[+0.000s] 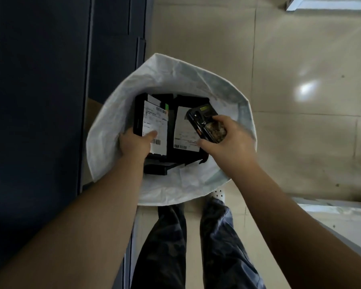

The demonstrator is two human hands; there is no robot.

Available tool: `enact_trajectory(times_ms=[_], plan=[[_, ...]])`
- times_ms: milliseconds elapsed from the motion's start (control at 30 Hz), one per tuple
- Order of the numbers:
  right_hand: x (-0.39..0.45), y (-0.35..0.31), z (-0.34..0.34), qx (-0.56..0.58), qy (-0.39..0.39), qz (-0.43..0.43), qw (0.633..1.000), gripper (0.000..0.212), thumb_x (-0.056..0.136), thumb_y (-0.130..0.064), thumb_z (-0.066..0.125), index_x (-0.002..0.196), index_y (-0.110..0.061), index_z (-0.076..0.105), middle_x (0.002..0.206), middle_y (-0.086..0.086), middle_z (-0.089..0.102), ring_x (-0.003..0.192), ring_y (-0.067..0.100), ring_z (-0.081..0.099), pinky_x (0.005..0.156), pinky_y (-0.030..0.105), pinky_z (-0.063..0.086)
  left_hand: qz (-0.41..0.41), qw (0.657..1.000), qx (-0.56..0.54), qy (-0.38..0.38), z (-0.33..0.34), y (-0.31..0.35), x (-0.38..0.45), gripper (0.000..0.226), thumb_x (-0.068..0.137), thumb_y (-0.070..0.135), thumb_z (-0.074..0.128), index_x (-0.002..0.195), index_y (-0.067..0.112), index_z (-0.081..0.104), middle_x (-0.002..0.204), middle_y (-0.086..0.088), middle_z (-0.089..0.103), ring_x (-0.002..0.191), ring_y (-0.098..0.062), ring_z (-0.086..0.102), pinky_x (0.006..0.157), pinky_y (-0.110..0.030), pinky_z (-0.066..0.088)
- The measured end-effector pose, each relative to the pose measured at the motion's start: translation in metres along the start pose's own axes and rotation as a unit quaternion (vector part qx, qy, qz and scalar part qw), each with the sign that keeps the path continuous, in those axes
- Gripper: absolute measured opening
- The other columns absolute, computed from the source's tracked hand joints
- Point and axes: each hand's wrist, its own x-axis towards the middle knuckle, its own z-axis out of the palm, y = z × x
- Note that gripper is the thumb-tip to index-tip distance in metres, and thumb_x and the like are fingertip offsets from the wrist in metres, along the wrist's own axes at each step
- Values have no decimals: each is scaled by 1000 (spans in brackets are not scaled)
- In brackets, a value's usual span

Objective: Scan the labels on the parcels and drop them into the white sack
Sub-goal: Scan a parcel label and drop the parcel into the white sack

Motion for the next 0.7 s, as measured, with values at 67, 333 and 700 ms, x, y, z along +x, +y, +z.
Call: enact_trajectory(times_ms=[67, 333, 700], plan=[[6, 7, 2, 6, 3, 12, 1000, 66, 74, -45, 80, 134, -33, 54, 123, -12, 62, 107, 7, 58, 88, 23, 45, -17, 1000, 6, 16, 14, -11, 13, 45, 75, 32, 84, 112, 12, 70, 108, -6, 70, 91, -25, 70, 71, -34, 58], [8, 28, 13, 55, -15, 15, 998, 66, 71, -41, 82, 131, -37, 54, 116, -16, 61, 106, 6, 59, 93, 33, 52, -66, 993, 84, 38, 45, -43, 54, 65, 75, 48, 78, 124, 12, 55, 123, -10, 65, 108, -32, 63, 90, -42, 54], [0, 5, 2, 63, -5, -3, 998, 69, 67, -44, 83, 130, -39, 55, 111, -18, 60, 97, 9, 64, 76, 41, 60, 22, 985, 142, -96, 5, -10, 31, 41, 98, 27, 52, 134, 9, 54, 132, -13, 59, 103, -24, 57, 81, -29, 43]])
